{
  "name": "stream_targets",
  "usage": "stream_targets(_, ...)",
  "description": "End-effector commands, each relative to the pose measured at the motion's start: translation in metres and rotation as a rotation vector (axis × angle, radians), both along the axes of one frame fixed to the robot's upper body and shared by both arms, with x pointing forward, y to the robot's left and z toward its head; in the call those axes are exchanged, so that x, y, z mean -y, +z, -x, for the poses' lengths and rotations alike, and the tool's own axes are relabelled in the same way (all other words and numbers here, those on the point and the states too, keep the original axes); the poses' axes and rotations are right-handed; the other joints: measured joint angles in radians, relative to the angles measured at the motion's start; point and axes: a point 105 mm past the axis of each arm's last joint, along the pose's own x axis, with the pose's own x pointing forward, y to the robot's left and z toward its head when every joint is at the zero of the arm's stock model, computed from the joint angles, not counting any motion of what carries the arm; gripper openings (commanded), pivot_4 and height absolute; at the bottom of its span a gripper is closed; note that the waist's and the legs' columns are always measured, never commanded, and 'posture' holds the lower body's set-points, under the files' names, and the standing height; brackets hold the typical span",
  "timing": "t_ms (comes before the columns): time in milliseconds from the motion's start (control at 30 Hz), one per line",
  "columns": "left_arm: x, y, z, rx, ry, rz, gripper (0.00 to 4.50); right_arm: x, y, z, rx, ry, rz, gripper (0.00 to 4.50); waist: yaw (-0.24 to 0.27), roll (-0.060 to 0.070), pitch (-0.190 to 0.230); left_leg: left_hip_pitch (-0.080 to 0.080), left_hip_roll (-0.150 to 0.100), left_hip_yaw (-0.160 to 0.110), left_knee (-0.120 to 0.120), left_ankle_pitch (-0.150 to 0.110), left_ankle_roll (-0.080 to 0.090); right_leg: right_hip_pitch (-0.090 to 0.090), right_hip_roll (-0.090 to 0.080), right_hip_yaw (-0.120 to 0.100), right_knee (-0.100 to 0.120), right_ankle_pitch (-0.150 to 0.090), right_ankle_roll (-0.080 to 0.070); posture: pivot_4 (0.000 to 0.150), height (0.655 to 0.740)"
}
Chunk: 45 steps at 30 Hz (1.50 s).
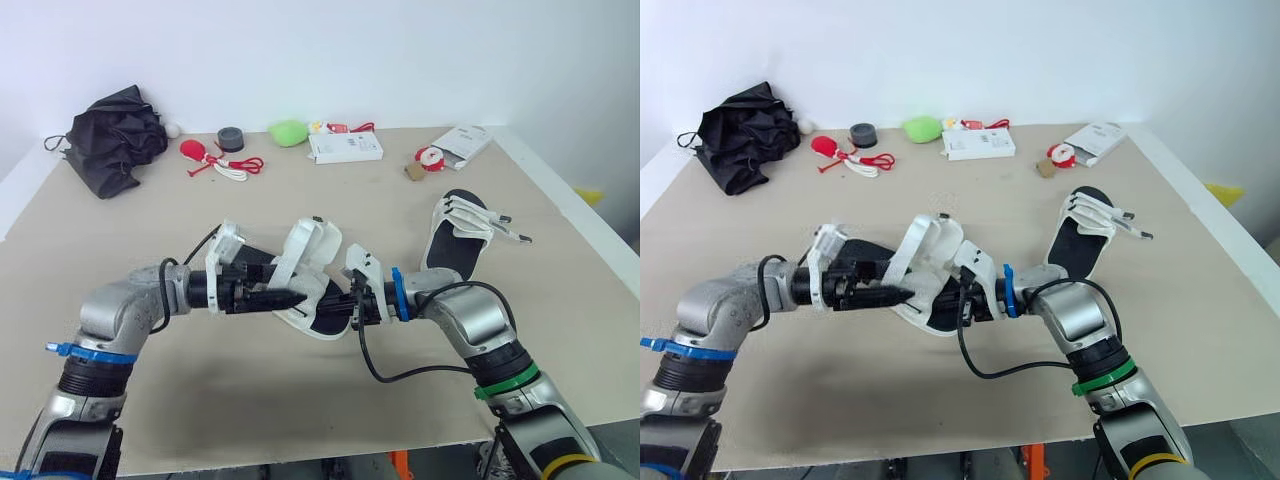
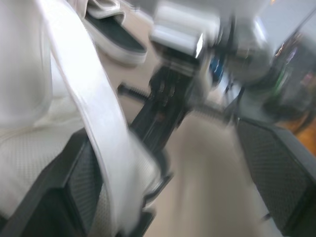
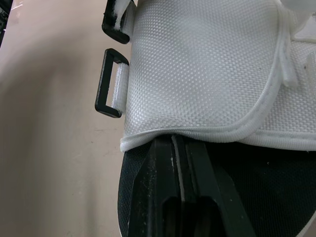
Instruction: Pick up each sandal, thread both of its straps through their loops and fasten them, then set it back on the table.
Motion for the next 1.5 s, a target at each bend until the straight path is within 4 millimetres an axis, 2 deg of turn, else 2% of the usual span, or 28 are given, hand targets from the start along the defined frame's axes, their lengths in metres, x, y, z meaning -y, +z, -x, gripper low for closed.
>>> stream_targets(33, -0.002, 0.013, -0.001, -0.077, -0.002, 0.038, 4.19, -0.001, -0.010, 0.004, -0.038, 0.004, 0.016, 0.00, -0.002, 0.000, 0.000, 0.000, 0.000, 0.000, 0.000, 0.000, 0.000, 0.000, 0.000, 0.000, 0.000, 0.000, 0.000, 0.150, 0.7400)
stream_targets(167, -0.005, 0.003, -0.013, -0.095, 0.063, -0.012, 4.19, -0.003, -0.010, 0.004, -0.037, 0.005, 0.015, 0.00, -0.002, 0.000, 0.000, 0.000, 0.000, 0.000, -0.001, 0.000, 0.000, 0.000, 0.000, 0.000, 0.000, 0.000, 0.000, 0.150, 0.7400)
stream_targets(200, -0.006, 0.001, -0.016, -0.092, 0.076, -0.022, 3.96, -0.003, -0.010, 0.004, -0.036, 0.005, 0.015, 0.00, -0.002, 0.000, 0.000, 0.000, 0.000, 0.000, -0.001, 0.000, -0.001, 0.000, 0.000, 0.000, 0.000, 0.000, 0.000, 0.150, 0.7400)
stream_targets(267, -0.006, -0.002, -0.018, -0.094, 0.079, -0.030, 3.28, -0.003, -0.010, 0.004, -0.037, 0.004, 0.014, 0.00, -0.002, 0.000, 0.000, 0.000, 0.000, 0.000, -0.001, 0.000, -0.001, 0.000, 0.000, 0.000, 0.000, 0.000, 0.000, 0.150, 0.7400)
stream_targets(500, -0.007, -0.007, -0.019, -0.088, 0.071, -0.063, 0.26, -0.003, -0.011, 0.006, -0.040, 0.005, 0.015, 0.00, -0.002, 0.000, 0.000, 0.000, 0.000, 0.000, -0.001, 0.000, -0.001, 0.000, 0.000, 0.000, 0.000, 0.000, -0.001, 0.150, 0.7400)
stream_targets(533, -0.007, -0.008, -0.018, -0.085, 0.066, -0.070, 0.12, -0.003, -0.011, 0.006, -0.041, 0.005, 0.015, 0.00, -0.002, 0.000, 0.000, 0.000, 0.000, 0.000, -0.001, 0.000, -0.001, 0.000, 0.000, 0.000, 0.000, 0.000, -0.001, 0.150, 0.7400)
stream_targets(767, -0.013, -0.016, -0.010, -0.084, 0.028, -0.133, 0.12, -0.004, -0.011, 0.006, -0.040, 0.009, 0.011, 0.00, -0.002, 0.000, 0.000, 0.000, 0.000, 0.000, -0.001, 0.000, -0.001, -0.001, 0.000, 0.000, 0.000, 0.000, -0.002, 0.150, 0.7400)
stream_targets(1000, -0.025, -0.038, -0.001, -0.046, 0.004, -0.282, 0.12, -0.006, -0.010, 0.007, -0.037, 0.015, 0.009, 0.00, -0.004, 0.000, 0.000, 0.001, 0.001, 0.000, -0.003, 0.000, -0.002, -0.002, 0.001, 0.000, 0.000, -0.001, -0.004, 0.150, 0.7400)
stream_targets(1133, -0.024, -0.045, 0.000, -0.021, 0.009, -0.301, 0.12, -0.007, -0.010, 0.007, -0.035, 0.017, 0.008, 0.00, -0.004, 0.000, 0.000, 0.001, 0.002, 0.000, -0.004, 0.000, -0.002, -0.002, 0.001, 0.000, 0.000, -0.002, -0.005, 0.150, 0.7400)
stream_targets(1333, -0.013, -0.041, -0.001, -0.009, 0.068, -0.193, 0.12, -0.007, -0.009, 0.007, -0.033, 0.018, 0.007, 0.00, -0.004, 0.000, 0.000, 0.001, 0.002, 0.000, -0.004, 0.000, -0.002, -0.001, 0.001, 0.000, 0.000, -0.002, -0.005, 0.150, 0.7400)
stream_targets(1500, -0.012, -0.031, -0.005, 0.014, 0.125, -0.119, 0.12, -0.007, -0.010, 0.007, -0.033, 0.017, 0.006, 0.00, -0.003, 0.000, 0.000, 0.001, 0.002, 0.000, -0.004, 0.000, -0.002, -0.001, 0.001, 0.000, 0.000, -0.002, -0.005, 0.150, 0.7400)
